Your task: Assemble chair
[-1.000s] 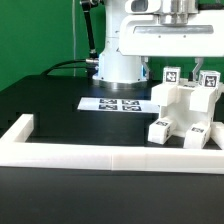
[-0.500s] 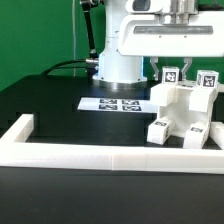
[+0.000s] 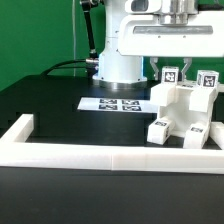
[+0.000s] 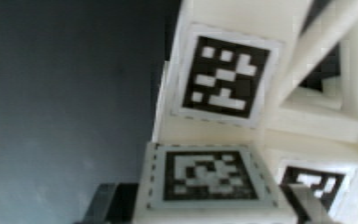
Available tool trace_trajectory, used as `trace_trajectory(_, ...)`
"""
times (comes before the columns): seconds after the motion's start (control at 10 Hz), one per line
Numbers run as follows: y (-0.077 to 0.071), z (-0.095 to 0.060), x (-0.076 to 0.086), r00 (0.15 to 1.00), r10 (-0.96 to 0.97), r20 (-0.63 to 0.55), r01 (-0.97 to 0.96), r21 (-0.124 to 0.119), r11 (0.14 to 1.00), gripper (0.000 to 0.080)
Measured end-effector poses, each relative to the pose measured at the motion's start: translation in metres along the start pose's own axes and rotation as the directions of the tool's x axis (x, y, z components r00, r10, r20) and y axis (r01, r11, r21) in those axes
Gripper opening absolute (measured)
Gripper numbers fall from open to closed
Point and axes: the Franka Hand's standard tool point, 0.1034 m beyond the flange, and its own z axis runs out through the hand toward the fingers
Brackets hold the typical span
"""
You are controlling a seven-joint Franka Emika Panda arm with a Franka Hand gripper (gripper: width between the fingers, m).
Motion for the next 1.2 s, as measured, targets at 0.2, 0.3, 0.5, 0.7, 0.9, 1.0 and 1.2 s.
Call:
trace_trajectory(0.2, 0.0, 0.0, 0.0, 0.994, 0.114, 0.0, -0.114, 0.0, 0.994, 0.0269)
trace_trajectory(0.3, 0.0, 0.0, 0.0, 0.981, 0.194, 0.0, -0.194, 0.001, 0.981, 0.0269)
trace_trajectory(0.5, 0.0, 0.0002, -0.0001, 0.95, 0.313, 0.001, -0.313, 0.001, 0.95, 0.0271)
trace_trajectory(0.7, -0.0003, 0.0003, -0.0003, 0.9, 0.437, 0.004, -0.437, 0.004, 0.9, 0.0271)
trace_trajectory(0.9, -0.0006, 0.0003, -0.0005, 0.828, 0.561, 0.006, -0.561, 0.005, 0.828, 0.0271)
trace_trajectory(1.0, -0.0015, 0.0003, -0.0009, 0.756, 0.655, 0.011, -0.655, 0.008, 0.756, 0.0271)
trace_trajectory(1.2, -0.0023, 0.0002, -0.0012, 0.667, 0.745, 0.014, -0.745, 0.009, 0.667, 0.0271)
